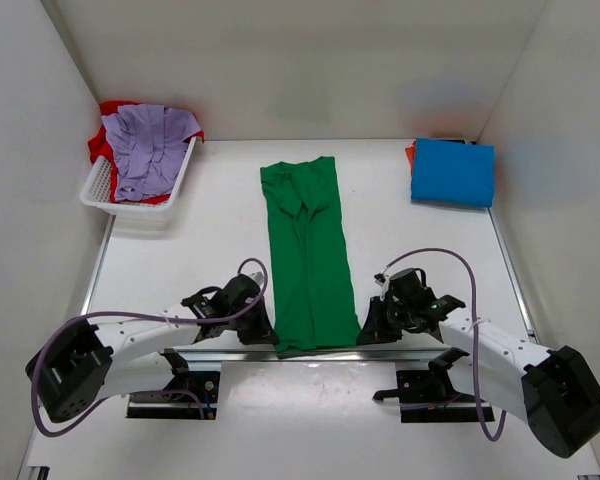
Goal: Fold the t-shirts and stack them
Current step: Grab the bottom of the folded rectangular tshirt with both arms, then fold the folded rectangular tshirt in 1/3 of the way
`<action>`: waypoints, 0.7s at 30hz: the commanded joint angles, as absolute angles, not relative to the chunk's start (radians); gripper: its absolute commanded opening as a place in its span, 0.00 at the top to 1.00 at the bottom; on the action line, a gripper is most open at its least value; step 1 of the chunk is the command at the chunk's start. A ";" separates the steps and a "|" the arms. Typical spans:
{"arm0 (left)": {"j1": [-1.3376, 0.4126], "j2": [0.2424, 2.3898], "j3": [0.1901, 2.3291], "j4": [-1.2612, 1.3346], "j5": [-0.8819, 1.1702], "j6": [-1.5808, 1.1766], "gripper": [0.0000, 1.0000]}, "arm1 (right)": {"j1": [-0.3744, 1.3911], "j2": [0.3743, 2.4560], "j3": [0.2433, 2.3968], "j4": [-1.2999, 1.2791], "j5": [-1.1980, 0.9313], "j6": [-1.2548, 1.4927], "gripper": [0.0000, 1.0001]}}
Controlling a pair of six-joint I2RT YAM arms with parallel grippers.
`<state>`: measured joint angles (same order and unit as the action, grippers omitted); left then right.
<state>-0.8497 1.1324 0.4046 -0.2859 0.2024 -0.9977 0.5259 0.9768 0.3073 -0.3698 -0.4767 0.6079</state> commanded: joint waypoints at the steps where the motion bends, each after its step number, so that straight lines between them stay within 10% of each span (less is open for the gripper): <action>1: -0.864 1.095 0.353 -0.301 0.228 -1.014 1.00 | 0.558 0.962 0.299 -0.411 -0.488 0.621 1.00; 21: -0.378 1.296 0.785 -0.420 0.468 -0.738 0.89 | 0.362 1.457 0.955 -0.607 -0.569 0.325 1.00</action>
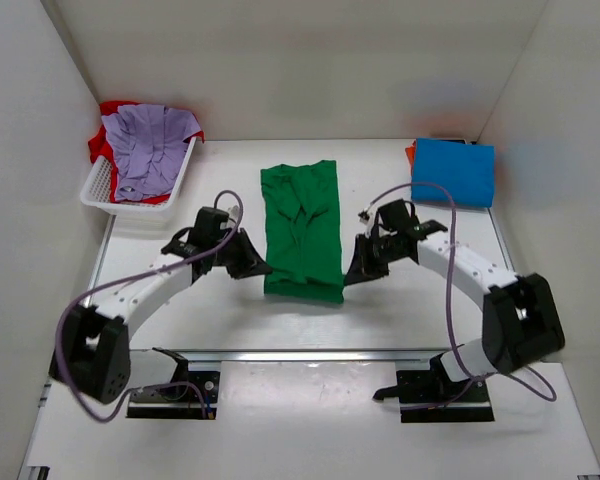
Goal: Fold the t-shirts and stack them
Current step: Fold the folded rectangular tshirt in 1/3 of the way
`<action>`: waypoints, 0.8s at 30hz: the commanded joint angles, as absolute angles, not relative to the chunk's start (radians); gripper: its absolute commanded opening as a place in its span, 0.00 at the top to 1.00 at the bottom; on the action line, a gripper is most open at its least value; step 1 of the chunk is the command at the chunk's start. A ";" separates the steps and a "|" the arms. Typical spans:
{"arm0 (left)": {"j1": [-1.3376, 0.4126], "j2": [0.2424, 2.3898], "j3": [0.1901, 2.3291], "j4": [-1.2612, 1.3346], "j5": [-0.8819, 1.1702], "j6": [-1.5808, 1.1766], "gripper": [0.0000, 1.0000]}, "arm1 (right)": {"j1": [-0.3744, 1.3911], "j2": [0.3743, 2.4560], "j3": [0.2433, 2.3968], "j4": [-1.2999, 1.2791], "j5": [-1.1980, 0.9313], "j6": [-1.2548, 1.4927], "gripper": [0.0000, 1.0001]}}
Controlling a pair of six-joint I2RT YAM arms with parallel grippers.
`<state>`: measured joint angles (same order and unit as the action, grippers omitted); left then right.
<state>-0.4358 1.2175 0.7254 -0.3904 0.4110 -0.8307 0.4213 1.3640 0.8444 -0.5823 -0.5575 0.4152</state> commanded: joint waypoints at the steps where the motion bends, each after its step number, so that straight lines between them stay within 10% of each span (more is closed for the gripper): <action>1: -0.356 1.357 0.834 -0.414 0.478 -0.718 0.88 | 0.341 1.510 1.013 -0.617 -0.580 0.308 1.00; 9: -0.253 1.774 1.159 -0.376 0.466 -0.661 0.87 | 0.249 1.915 1.492 -0.682 -0.566 0.212 1.00; 14: -0.190 1.954 1.376 -0.400 0.495 -0.658 0.39 | 0.218 2.046 1.660 -0.680 -0.535 0.229 0.68; 17: -0.170 1.957 1.367 -0.378 0.522 -0.676 0.21 | 0.229 1.982 1.559 -0.657 -0.490 0.226 0.53; 24: -0.210 1.723 0.964 -0.218 0.508 -0.747 0.23 | 0.256 1.732 1.099 -0.451 -0.491 0.348 0.47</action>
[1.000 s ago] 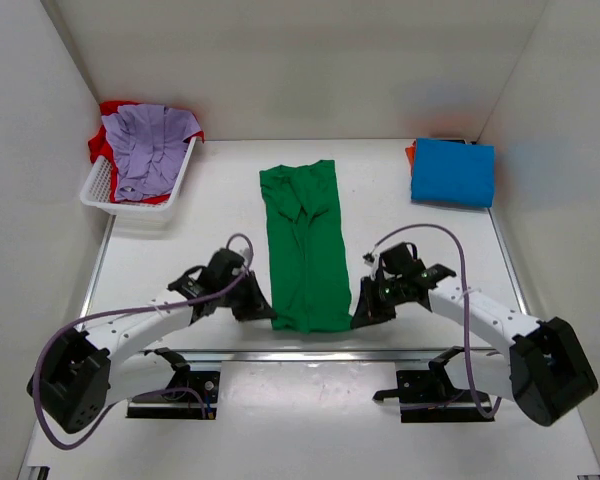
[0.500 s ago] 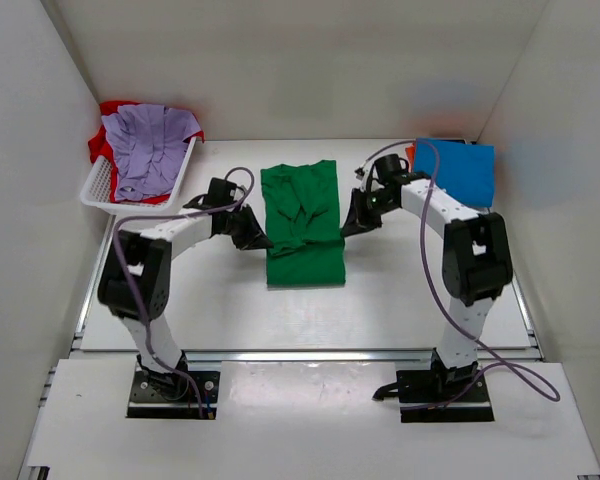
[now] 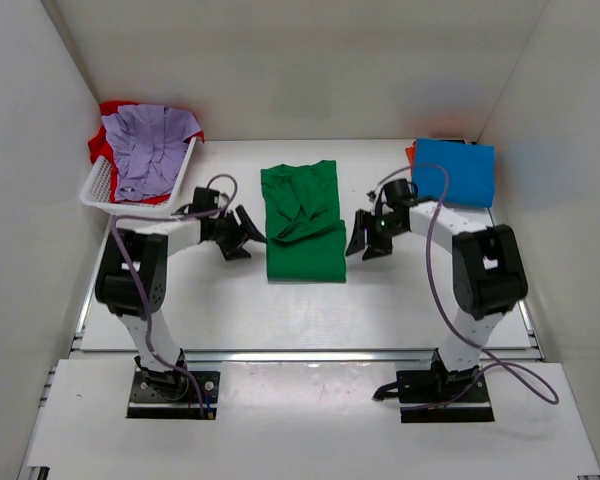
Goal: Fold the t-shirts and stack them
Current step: Fold the folded rectangular tshirt in 1/3 of the way, then grab one side of the 2/3 rectangular tshirt with both arms, then fold the long partially folded tshirt into a neat square
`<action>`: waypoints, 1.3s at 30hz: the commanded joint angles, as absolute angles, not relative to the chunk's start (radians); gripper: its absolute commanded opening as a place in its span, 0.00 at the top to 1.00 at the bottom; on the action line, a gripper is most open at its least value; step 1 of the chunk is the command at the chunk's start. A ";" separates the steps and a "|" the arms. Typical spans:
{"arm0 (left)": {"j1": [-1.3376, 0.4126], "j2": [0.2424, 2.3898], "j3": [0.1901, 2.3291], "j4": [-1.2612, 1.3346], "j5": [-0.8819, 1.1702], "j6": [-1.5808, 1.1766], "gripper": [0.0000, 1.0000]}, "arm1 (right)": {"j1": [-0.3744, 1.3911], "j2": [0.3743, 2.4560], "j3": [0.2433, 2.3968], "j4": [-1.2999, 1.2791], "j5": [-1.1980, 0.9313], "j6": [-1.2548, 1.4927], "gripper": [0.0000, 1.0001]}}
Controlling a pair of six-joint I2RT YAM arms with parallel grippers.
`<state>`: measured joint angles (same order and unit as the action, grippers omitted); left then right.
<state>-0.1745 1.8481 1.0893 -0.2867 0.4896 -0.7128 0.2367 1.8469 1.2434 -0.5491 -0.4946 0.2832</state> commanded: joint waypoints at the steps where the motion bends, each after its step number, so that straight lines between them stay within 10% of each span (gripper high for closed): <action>1: -0.218 1.674 0.897 -0.184 0.502 -0.774 0.23 | 0.274 1.688 1.054 -0.401 -0.491 0.386 0.48; 14: -0.371 1.540 0.658 0.063 0.344 -1.012 0.25 | 0.371 1.646 0.767 -0.055 -0.414 0.644 0.47; 16: -0.374 1.546 0.640 0.098 0.336 -1.035 0.60 | 0.367 1.683 0.784 -0.057 -0.423 0.647 0.58; 18: -0.380 1.555 0.620 0.115 0.344 -1.055 1.00 | 0.371 1.698 0.799 -0.078 -0.426 0.629 0.92; 27: -0.445 1.326 0.712 -0.139 0.292 -0.985 1.00 | 0.370 1.476 0.868 -0.251 -0.437 0.555 1.00; 39: -0.558 0.934 0.224 -0.215 0.324 -1.103 1.00 | 0.508 1.295 0.583 -0.396 -0.529 0.569 1.00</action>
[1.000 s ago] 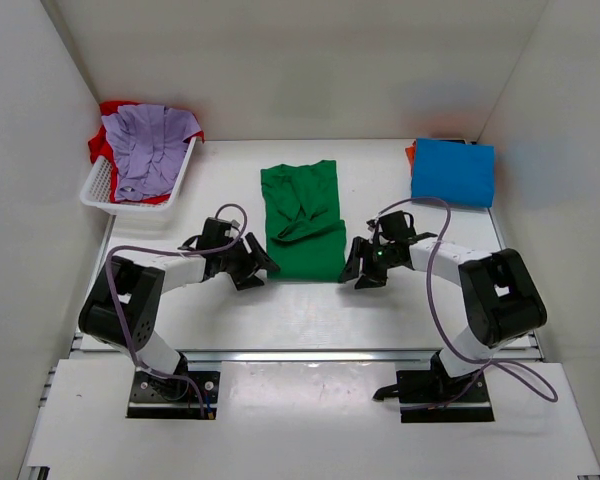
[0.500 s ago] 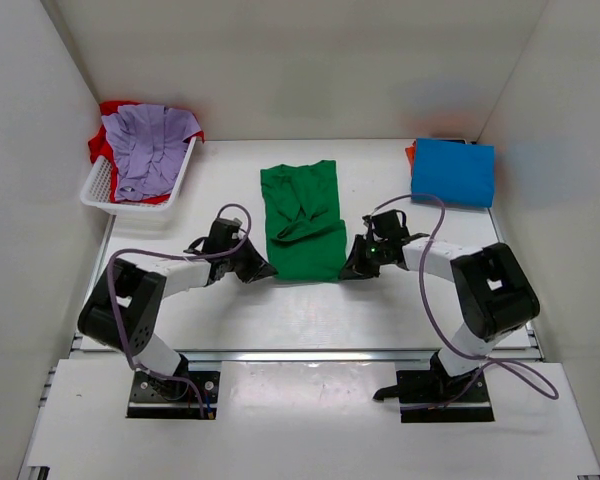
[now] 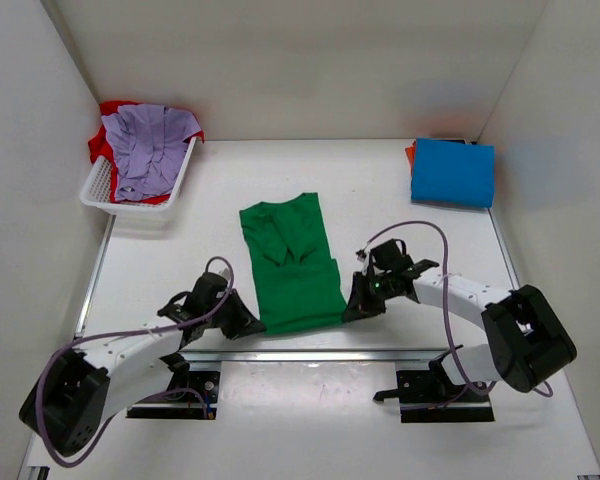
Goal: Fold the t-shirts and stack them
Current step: Fold the long partially folded tshirt into a neat square
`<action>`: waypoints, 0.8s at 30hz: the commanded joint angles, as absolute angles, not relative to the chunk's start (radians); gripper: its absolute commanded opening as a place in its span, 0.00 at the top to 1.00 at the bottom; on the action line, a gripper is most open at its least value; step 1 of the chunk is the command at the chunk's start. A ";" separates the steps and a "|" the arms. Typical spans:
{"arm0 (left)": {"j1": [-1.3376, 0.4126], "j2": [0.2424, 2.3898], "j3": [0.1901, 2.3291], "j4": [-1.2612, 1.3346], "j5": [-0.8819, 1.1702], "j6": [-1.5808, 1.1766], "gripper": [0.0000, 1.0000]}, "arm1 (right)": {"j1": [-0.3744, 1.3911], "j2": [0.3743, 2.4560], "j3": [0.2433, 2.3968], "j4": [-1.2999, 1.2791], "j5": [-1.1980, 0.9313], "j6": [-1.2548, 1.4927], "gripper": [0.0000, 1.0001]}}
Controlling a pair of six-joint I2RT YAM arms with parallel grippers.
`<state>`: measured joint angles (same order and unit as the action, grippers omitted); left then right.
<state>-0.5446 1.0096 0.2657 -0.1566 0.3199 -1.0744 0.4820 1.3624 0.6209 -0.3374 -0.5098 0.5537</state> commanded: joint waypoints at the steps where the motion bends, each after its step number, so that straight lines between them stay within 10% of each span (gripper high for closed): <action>1: -0.560 0.898 0.218 -0.234 0.322 -1.106 1.00 | 0.523 1.275 0.572 -0.397 -0.531 0.574 1.00; 10: -0.401 0.929 0.458 -0.253 0.380 -1.054 1.00 | 0.419 1.412 0.921 -0.538 -0.581 0.441 1.00; 18: -0.203 1.479 0.955 -0.144 0.336 -0.899 0.96 | 0.281 1.943 1.639 -0.643 -0.572 0.299 1.00; 24: -0.127 1.769 1.221 -0.126 0.218 -0.887 0.50 | 0.241 2.163 1.873 -0.660 -0.531 0.264 0.49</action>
